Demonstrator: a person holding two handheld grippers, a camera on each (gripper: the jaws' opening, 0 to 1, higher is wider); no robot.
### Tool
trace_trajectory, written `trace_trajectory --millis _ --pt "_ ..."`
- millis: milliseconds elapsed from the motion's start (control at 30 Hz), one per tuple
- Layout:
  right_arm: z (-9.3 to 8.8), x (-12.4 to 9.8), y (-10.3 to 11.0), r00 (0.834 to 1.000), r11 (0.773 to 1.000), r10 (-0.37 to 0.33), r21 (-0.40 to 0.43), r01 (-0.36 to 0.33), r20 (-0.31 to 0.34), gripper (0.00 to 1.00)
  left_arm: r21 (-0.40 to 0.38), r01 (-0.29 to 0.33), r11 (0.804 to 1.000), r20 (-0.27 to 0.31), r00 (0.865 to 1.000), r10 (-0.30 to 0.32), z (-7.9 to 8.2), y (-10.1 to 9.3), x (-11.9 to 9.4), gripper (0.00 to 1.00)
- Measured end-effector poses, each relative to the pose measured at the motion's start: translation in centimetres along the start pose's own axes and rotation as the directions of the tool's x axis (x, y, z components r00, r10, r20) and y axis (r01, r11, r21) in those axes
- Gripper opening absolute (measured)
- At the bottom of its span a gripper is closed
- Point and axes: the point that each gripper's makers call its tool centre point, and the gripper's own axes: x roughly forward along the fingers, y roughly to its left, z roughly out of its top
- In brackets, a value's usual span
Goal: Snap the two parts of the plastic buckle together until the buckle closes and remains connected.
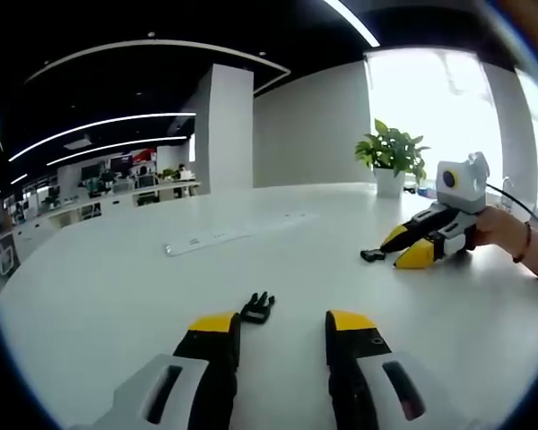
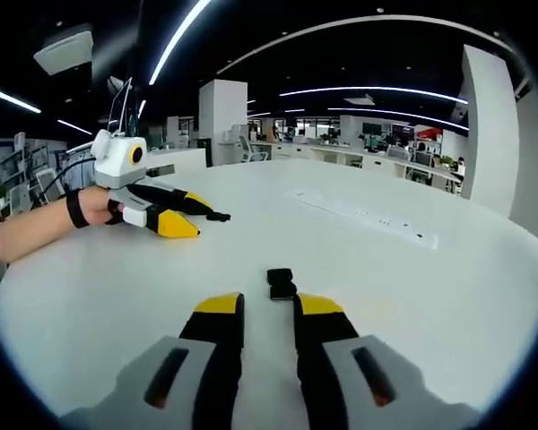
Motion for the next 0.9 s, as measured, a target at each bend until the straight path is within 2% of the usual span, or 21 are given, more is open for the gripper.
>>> trace_trajectory --millis 100,367,700,900 --pt "0.1 0.1 -0.9 1.000 1.000 -0.028 -0.001 0.028 0.001 0.30 -0.003 -0.004 1.000 -0.001 1.000 0.004 0.1 0.4 0.1 0.38" --pt "0.4 1.0 -2.2 0.999 0.999 -0.038 0.010 0.038 0.010 0.28 -0.011 -0.025 1.000 0.009 1.000 0.025 0.4 1.3 0.5 0.39" --pt "0.5 1.7 -2.6 0.997 0.996 -0.078 0.033 0.077 0.027 0.30 -0.010 -0.024 1.000 0.018 1.000 0.024 0.8 1.8 1.0 0.39" --pt "0.5 2.1 -2.1 0.996 0.996 -0.082 0.029 0.082 0.031 0.28 -0.010 -0.025 1.000 0.025 0.999 0.025 1.0 2.1 1.2 0.38"
